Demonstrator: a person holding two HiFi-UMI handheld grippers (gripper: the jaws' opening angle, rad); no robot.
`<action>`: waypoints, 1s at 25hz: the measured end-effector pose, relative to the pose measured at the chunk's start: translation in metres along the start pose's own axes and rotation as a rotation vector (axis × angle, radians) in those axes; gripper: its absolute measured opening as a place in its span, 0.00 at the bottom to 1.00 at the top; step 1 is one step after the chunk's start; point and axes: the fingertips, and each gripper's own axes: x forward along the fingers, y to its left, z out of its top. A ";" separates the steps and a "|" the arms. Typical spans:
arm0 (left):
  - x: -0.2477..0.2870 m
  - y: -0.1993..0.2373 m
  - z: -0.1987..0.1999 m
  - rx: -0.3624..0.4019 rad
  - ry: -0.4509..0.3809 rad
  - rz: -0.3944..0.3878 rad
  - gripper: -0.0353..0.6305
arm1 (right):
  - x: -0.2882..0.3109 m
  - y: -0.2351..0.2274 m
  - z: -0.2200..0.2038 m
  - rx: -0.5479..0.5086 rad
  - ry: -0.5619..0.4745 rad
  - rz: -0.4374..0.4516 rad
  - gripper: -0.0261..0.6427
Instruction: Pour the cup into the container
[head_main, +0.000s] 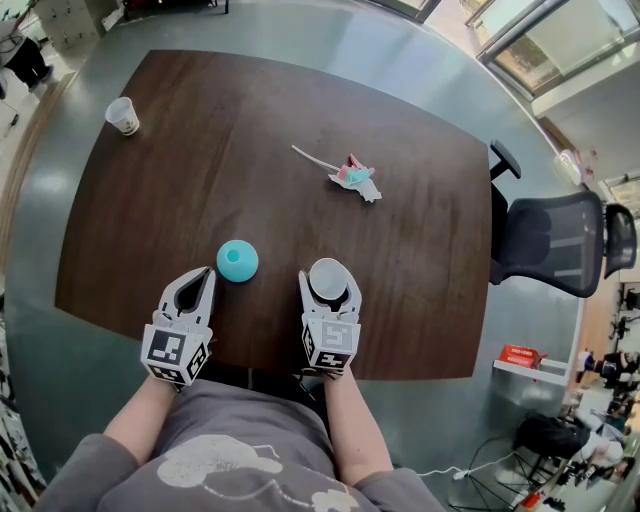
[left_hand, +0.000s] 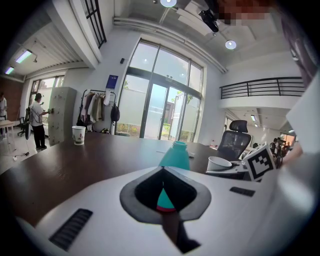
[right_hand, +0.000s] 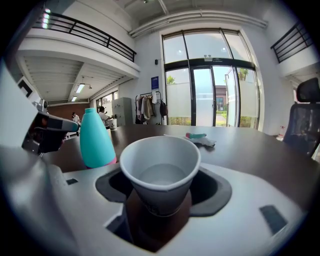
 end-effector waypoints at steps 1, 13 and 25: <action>0.000 0.000 0.000 -0.001 -0.002 0.000 0.06 | -0.001 0.001 -0.001 0.002 0.006 0.005 0.49; -0.007 -0.004 0.013 0.020 -0.034 -0.011 0.06 | -0.029 0.015 0.031 0.016 -0.024 0.042 0.48; -0.014 -0.015 0.024 0.008 -0.060 -0.060 0.06 | -0.061 0.016 0.072 0.030 -0.078 0.048 0.48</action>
